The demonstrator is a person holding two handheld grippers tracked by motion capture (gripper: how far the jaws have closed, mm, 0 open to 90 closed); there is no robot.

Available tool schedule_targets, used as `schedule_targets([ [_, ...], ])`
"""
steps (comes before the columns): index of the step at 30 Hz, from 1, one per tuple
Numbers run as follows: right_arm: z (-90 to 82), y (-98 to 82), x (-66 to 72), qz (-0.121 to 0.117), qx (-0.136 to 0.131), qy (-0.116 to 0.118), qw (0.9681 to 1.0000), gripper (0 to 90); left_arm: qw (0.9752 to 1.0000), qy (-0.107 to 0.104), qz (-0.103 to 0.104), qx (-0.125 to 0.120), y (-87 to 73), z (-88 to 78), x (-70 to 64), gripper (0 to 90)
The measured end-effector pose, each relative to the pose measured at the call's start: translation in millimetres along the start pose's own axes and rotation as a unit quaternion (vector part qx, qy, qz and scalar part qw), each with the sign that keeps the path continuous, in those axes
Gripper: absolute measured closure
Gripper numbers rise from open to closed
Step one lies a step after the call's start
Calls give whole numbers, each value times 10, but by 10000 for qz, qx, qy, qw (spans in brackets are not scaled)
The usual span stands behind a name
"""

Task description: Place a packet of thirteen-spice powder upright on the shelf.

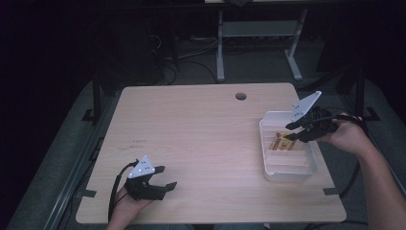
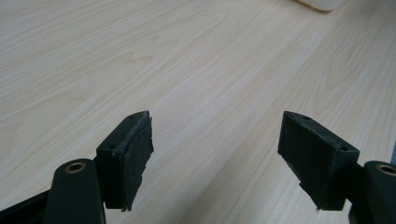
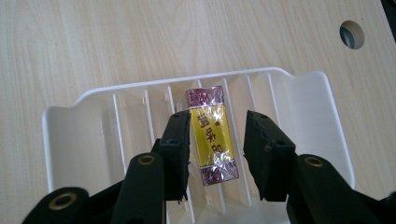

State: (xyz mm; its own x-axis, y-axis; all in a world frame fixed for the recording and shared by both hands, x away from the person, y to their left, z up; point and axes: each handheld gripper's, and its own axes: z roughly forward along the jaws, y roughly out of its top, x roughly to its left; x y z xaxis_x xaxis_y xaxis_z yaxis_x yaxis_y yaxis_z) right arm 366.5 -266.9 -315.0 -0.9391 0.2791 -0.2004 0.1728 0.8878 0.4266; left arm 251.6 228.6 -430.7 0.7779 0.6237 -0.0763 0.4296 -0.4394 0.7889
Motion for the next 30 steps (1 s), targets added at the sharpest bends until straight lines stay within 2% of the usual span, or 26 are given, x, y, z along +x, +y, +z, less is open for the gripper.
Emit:
schedule_targets([
  [7, -21, -35, 11, 76, -92, 11, 9999, 585, 10000, 5, -2, -4, 0, -2, 0, 258],
  [16, -129, -109, 59, 189, -310, -12, 9993, 560, 10000, 5, -1, -3, 1, -8, 0, 257],
  [24, -232, -264, 163, 354, -455, -52, 9983, 532, 10000, 11, 13, 9, 5, -7, -5, 257],
  [30, -309, -377, 251, 563, -610, -62, 9965, 504, 10000, 16, 6, -1, 5, -5, -11, 256],
])
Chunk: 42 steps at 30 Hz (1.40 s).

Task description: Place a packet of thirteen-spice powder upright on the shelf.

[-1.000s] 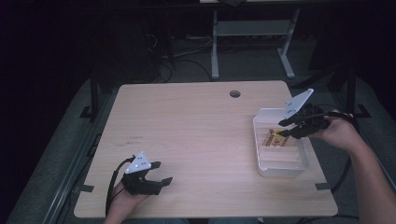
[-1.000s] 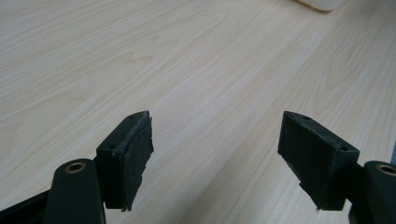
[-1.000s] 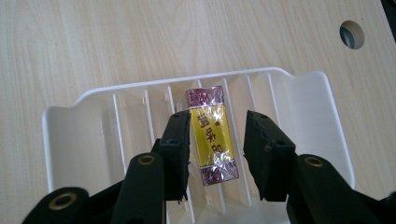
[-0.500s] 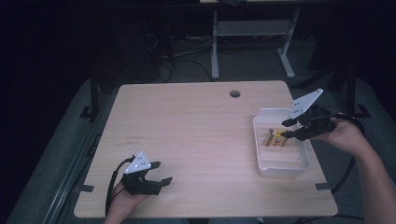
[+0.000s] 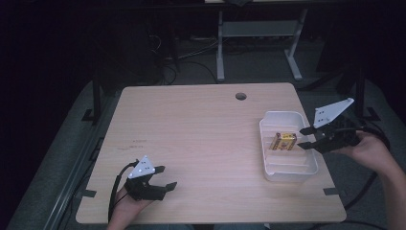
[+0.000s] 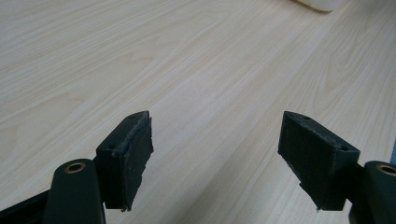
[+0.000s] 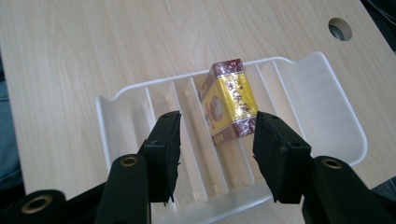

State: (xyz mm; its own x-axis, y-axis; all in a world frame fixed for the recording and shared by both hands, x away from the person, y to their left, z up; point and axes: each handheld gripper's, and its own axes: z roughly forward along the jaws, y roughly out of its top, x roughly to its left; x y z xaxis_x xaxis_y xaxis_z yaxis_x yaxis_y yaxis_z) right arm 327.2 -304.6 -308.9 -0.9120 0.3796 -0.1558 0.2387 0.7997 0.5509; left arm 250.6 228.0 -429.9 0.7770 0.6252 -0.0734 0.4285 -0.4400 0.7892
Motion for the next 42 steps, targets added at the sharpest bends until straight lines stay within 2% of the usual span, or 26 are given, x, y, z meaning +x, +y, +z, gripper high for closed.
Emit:
schedule_targets([
  [7, -62, -114, 162, 88, -180, 3, 9998, 483, 10000, -11, -2, -9, 1, 0, -5, 256],
  [19, -43, -289, 415, 243, -365, 72, 9990, 448, 10000, -15, 3, -16, 3, 9, -6, 253],
  [33, 177, -270, 729, 247, -382, 359, 9983, 409, 10000, -30, 15, -2, 10, 19, -17, 252],
  [42, 362, -155, 907, 194, -499, 577, 9969, 390, 10000, -35, 30, -3, 13, 17, -21, 250],
])
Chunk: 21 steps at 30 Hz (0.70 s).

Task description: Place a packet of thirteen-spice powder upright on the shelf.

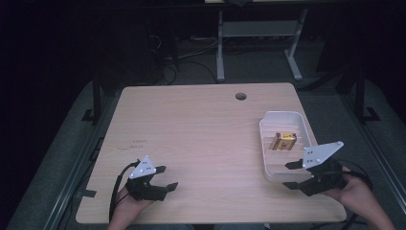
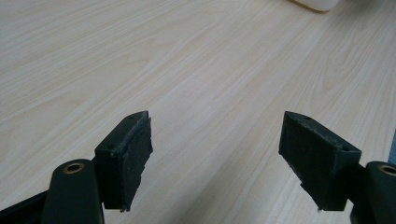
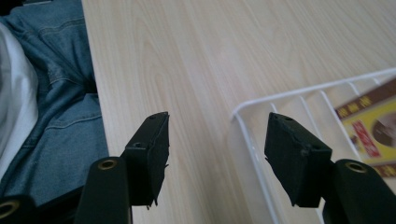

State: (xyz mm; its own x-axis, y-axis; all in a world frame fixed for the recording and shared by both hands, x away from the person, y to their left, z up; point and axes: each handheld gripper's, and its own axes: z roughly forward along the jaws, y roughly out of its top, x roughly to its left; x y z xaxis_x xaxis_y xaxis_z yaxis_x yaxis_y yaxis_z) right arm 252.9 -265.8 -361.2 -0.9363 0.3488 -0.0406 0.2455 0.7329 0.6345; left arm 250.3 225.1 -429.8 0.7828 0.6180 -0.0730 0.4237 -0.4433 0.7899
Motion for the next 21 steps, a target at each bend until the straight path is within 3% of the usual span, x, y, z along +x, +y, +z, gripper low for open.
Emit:
schedule_targets([
  [7, 191, 111, 138, -136, -90, 163, 9997, 385, 10000, 6, -5, -20, -1, -13, 10, 251],
  [21, 526, 213, 347, -164, -325, 431, 9984, 350, 10000, -2, 4, -30, -2, -29, 12, 251],
])
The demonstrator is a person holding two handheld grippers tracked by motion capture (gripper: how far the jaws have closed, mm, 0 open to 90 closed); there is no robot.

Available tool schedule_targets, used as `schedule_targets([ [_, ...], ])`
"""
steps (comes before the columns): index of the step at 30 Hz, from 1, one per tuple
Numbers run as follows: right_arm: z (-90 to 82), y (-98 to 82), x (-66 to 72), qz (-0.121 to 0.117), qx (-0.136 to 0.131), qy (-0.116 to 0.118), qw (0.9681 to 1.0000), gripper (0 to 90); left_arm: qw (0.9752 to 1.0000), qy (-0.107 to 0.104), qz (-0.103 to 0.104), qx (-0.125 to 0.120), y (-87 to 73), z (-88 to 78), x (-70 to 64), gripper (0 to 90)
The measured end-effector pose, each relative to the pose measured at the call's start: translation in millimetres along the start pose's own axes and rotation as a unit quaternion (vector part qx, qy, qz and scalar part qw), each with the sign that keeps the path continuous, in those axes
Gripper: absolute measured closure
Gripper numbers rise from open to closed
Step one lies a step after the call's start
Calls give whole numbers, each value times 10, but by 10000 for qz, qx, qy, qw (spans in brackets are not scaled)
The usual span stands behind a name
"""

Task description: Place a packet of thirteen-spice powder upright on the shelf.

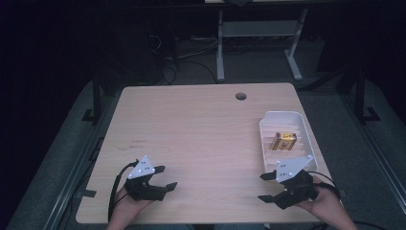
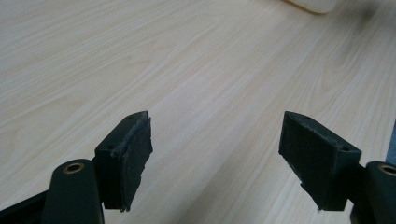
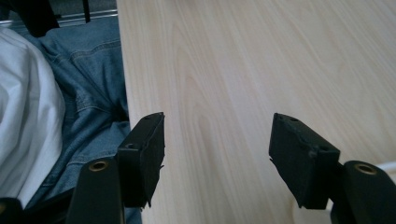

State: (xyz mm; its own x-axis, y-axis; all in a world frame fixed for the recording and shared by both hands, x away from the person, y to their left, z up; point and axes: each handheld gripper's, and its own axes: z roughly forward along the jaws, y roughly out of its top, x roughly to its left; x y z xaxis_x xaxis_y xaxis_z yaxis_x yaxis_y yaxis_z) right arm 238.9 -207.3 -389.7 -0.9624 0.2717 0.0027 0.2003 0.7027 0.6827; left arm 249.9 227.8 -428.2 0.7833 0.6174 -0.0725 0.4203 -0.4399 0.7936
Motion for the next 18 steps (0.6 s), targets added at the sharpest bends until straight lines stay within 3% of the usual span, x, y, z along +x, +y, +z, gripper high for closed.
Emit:
schedule_targets([
  [5, 122, 25, 64, -18, -35, 93, 9999, 343, 10000, -2, 11, 4, 1, 0, -2, 250],
  [18, 386, -73, 259, 370, -227, -12, 9991, 269, 9999, -41, 93, 34, 11, 22, -21, 247],
])
